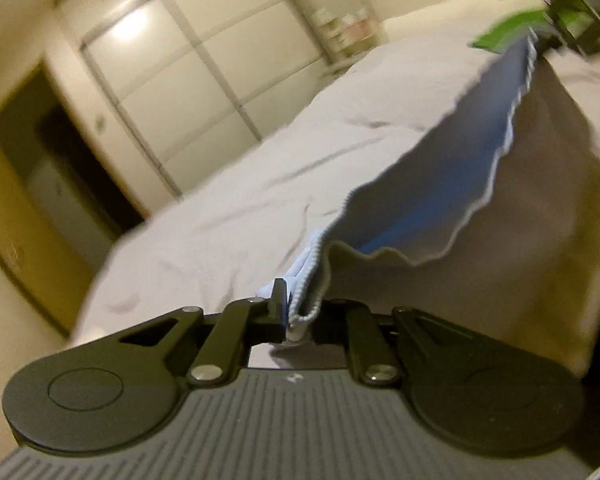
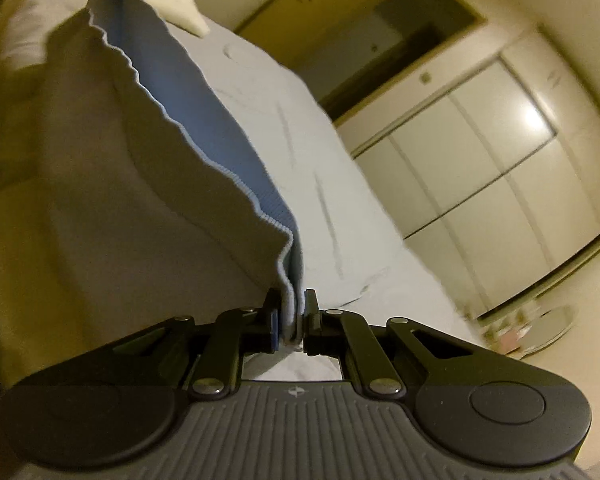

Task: Fold clothes
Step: 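Lower the sweatshirt onto the bed and open both grippers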

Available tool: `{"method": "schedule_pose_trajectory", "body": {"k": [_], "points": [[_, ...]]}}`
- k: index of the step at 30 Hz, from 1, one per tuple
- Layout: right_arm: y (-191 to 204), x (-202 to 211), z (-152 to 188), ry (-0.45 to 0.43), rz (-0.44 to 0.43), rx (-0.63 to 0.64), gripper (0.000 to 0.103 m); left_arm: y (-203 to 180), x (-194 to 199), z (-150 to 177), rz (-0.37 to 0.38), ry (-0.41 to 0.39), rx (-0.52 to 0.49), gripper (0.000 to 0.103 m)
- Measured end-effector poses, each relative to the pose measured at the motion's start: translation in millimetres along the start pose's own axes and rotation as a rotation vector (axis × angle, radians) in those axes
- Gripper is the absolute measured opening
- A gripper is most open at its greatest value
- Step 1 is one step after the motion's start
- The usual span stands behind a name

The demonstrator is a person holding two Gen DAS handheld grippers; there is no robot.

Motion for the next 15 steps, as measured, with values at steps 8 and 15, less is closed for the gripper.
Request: {"method": "schedule_pose_trajectory", "body": {"k": [8, 15], "points": [[-39, -168, 40, 0.258, -0.136, -0.344, 0.052, 64, -121, 34, 0.037, 0.269, 0.550, 0.035], [-58, -155, 75, 0.123, -0.438, -0.896, 0.052, 93, -97, 51, 0.196, 0.226, 0.809, 0.040]]}}
Point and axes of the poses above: each gripper's, at about its wrist camera, not at the fingertips, and x roughly against the way its jaws point, y to its left, z to its underside, the point moved 7 cm from there along -x, roughly the way its jaws point, and after that the axes turned 5 degrees about x, right-handed, at the moved point
